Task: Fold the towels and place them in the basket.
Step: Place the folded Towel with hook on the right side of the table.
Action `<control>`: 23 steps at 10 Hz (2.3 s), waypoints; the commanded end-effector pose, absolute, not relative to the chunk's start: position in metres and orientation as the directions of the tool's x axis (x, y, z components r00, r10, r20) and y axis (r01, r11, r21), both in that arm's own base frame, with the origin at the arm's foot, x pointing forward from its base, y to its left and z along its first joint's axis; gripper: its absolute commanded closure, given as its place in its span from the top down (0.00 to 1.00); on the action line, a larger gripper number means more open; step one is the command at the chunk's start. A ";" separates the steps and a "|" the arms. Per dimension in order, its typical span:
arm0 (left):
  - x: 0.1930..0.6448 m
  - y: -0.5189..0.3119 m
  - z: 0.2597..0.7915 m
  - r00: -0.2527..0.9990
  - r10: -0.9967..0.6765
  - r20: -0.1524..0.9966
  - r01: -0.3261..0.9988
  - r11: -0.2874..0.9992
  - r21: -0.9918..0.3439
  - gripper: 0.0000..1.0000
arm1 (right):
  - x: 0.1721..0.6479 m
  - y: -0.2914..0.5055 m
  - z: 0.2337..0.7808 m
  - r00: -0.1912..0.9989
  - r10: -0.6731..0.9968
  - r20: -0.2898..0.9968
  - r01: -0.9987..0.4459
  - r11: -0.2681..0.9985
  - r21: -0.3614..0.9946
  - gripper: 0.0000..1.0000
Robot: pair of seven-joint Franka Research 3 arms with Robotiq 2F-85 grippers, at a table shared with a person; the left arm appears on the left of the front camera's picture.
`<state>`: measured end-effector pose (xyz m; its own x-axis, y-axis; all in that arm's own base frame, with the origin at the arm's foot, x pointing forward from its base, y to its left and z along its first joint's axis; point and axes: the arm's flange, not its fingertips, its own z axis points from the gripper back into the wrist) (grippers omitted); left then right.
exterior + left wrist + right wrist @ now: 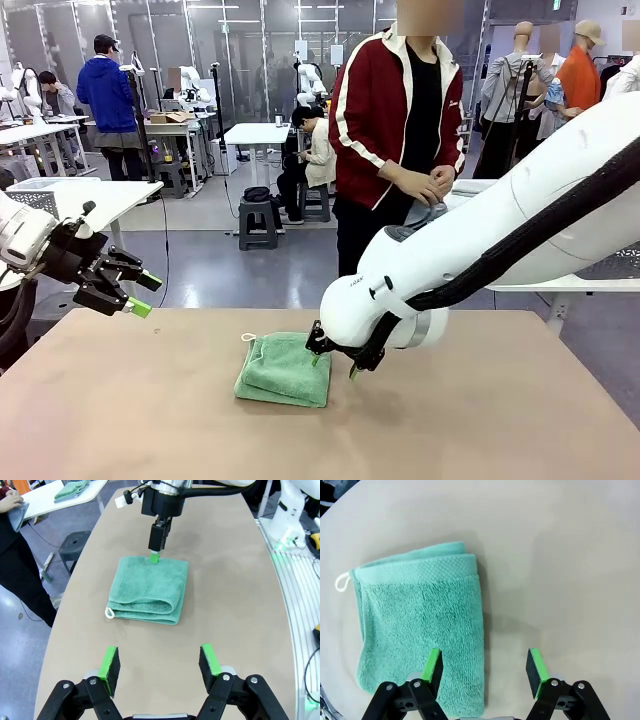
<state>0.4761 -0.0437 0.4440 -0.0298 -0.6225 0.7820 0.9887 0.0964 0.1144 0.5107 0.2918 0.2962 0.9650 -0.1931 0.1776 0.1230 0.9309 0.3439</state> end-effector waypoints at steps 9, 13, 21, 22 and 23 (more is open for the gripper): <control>0.475 -0.044 0.445 -0.034 -0.620 0.784 0.988 0.095 0.118 0.81 | 0.534 0.314 0.289 0.972 -0.132 0.194 0.049 0.924 0.379 0.65; 0.475 -0.044 0.445 -0.034 -0.620 0.784 0.988 0.095 0.118 0.81 | 0.533 0.313 0.293 0.970 -0.143 0.195 0.057 0.919 0.391 0.42; 0.475 -0.044 0.445 -0.034 -0.620 0.784 0.988 0.095 0.118 0.81 | 0.533 0.317 0.300 0.975 -0.151 0.166 0.080 0.925 0.371 0.00; 0.475 -0.044 0.445 -0.034 -0.620 0.784 0.988 0.095 0.118 0.81 | 0.533 0.317 0.300 0.975 -0.151 0.166 0.080 0.925 0.371 0.00; 0.475 -0.044 0.445 -0.034 -0.620 0.784 0.988 0.095 0.118 0.81 | 0.533 0.317 0.300 0.975 -0.151 0.166 0.080 0.925 0.371 0.00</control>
<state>0.4761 -0.0437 0.4440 -0.0298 -0.6226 0.7820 0.9887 0.0964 0.1144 0.5329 0.3152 0.3022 0.9775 -0.1484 0.1498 0.0846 0.9268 0.3660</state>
